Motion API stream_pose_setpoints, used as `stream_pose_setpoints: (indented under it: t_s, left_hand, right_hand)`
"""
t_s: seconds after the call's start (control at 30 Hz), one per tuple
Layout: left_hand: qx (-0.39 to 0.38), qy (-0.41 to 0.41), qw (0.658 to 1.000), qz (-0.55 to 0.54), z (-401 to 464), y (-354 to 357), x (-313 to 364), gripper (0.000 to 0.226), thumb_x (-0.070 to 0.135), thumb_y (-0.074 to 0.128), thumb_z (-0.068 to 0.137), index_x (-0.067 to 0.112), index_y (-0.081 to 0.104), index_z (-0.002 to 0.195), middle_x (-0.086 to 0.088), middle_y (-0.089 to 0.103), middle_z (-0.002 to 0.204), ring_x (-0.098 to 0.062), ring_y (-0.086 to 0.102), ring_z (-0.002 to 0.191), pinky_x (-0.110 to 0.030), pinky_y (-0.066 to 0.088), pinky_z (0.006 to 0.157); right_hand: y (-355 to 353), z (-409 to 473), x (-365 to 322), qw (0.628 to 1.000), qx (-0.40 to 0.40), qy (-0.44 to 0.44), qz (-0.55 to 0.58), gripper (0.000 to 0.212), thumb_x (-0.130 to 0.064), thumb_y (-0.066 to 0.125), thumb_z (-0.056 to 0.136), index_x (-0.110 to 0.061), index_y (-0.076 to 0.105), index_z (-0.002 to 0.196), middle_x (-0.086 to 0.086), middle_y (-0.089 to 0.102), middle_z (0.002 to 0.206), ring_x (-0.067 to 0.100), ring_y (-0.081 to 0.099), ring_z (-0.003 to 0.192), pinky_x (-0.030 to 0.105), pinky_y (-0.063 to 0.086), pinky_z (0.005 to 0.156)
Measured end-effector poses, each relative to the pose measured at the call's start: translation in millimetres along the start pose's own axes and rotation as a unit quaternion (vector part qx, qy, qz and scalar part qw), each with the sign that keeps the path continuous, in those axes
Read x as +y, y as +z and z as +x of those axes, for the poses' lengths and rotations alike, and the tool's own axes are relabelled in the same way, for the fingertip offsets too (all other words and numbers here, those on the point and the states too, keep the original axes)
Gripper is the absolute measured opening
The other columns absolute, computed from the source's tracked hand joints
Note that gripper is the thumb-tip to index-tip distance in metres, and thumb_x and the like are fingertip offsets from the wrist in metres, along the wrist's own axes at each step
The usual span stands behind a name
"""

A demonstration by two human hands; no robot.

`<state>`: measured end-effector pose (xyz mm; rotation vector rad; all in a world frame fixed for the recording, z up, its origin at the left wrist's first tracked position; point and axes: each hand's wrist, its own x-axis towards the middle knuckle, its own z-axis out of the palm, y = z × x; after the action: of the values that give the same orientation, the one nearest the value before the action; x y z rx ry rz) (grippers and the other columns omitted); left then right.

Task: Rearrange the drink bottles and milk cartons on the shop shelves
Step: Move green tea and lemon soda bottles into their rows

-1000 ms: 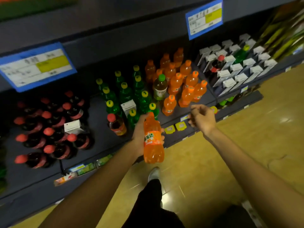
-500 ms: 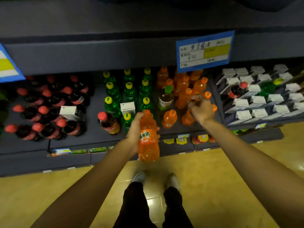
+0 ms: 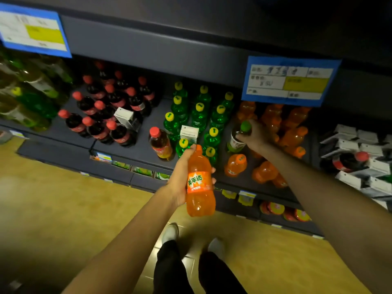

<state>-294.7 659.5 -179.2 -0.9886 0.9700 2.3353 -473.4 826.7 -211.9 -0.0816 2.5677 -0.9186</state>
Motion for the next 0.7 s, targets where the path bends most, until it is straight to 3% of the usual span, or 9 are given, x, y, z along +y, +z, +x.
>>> stream_pose_setpoints:
  t_s: [0.23, 0.37, 0.5, 0.57, 0.63, 0.7]
  left_hand:
    - [-0.017, 0.013, 1.000, 0.015, -11.8, -30.4, -2.4, 0.061, 0.048, 0.078, 0.074, 0.011, 0.056, 0.117, -0.015, 0.069, 0.095, -0.029, 0.068, 0.079, -0.042, 0.055, 0.079]
    - [-0.011, 0.060, 0.997, 0.052, -11.6, -32.6, 4.4, 0.072, 0.024, 0.084, 0.059, 0.017, 0.050, 0.122, -0.015, 0.068, 0.097, -0.031, 0.071, 0.082, -0.044, 0.059, 0.076]
    - [0.002, 0.127, 0.989, 0.070, -6.3, -19.2, 23.0, 0.063, 0.016, 0.077, 0.065, 0.012, 0.049, 0.121, -0.008, 0.071, 0.086, -0.032, 0.072, 0.082, -0.041, 0.059, 0.068]
    - [0.010, 0.154, 0.985, 0.076, -0.7, -9.4, 33.0, 0.070, 0.019, 0.081, 0.065, 0.009, 0.050, 0.127, -0.010, 0.070, 0.092, -0.034, 0.070, 0.088, -0.043, 0.059, 0.072]
    - [0.031, 0.184, 0.977, 0.105, 4.9, 4.5, 42.5, 0.073, 0.025, 0.084, 0.064, 0.005, 0.052, 0.128, -0.014, 0.067, 0.101, -0.031, 0.069, 0.092, -0.044, 0.058, 0.078]
    - [0.054, 0.225, 0.966, 0.112, 14.1, 19.9, 54.9, 0.050, 0.023, 0.080, 0.074, 0.007, 0.058, 0.116, -0.010, 0.068, 0.098, -0.021, 0.069, 0.086, -0.040, 0.058, 0.077]
  right_hand:
    - [10.7, 1.2, 5.0, 0.997, 0.046, 0.027, 0.058, 0.060, -0.022, 0.067, 0.093, -0.006, 0.042, 0.145, 0.017, 0.044, 0.147, 0.033, 0.041, 0.136, 0.038, 0.037, 0.106]
    - [11.2, -3.8, 13.0, 0.994, 0.082, 0.008, 0.078, 0.055, -0.026, 0.068, 0.092, -0.005, 0.050, 0.139, 0.016, 0.053, 0.139, 0.032, 0.049, 0.129, 0.030, 0.038, 0.093]
    - [-6.3, -13.4, 9.7, 0.988, 0.138, -0.004, 0.073, 0.061, -0.045, 0.063, 0.091, -0.012, 0.049, 0.140, 0.015, 0.049, 0.142, 0.032, 0.045, 0.132, 0.041, 0.042, 0.105]
    - [-21.9, -23.3, 7.7, 0.979, 0.172, -0.039, 0.099, 0.063, -0.046, 0.062, 0.092, -0.014, 0.045, 0.143, 0.014, 0.044, 0.148, 0.031, 0.039, 0.138, 0.045, 0.037, 0.111]
    - [-39.6, -37.6, 5.3, 0.967, 0.204, -0.088, 0.126, 0.059, -0.039, 0.061, 0.096, -0.013, 0.042, 0.145, 0.012, 0.044, 0.148, 0.027, 0.038, 0.138, 0.036, 0.031, 0.114]
    - [-57.2, -52.8, 2.4, 0.958, 0.222, -0.102, 0.153, 0.059, -0.039, 0.057, 0.098, -0.015, 0.037, 0.148, 0.008, 0.042, 0.151, 0.022, 0.038, 0.139, 0.027, 0.027, 0.114]
